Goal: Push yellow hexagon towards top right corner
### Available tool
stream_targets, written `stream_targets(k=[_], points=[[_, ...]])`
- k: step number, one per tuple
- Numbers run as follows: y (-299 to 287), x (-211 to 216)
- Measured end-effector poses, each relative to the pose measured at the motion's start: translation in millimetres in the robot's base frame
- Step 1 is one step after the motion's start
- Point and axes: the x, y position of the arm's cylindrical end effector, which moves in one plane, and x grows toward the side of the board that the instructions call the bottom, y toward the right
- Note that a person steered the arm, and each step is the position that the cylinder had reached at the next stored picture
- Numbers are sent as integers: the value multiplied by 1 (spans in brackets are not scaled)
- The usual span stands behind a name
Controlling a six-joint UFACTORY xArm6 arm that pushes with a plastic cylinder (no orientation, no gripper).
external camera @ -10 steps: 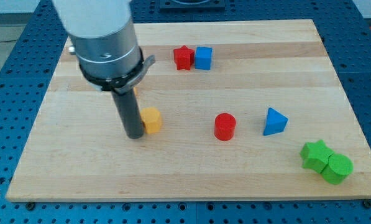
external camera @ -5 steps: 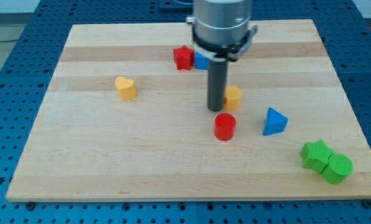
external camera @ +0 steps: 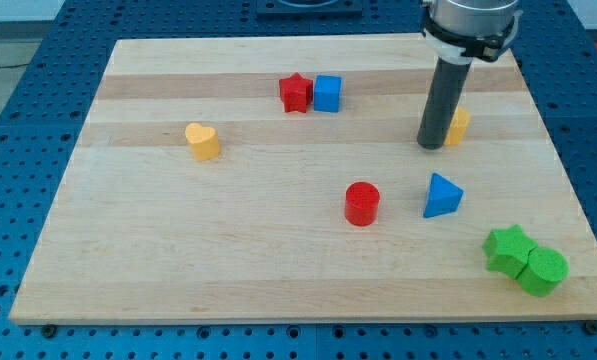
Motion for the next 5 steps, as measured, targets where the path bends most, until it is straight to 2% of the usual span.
stream_targets(k=[1, 4, 5], points=[[14, 16], [35, -68], [34, -63]])
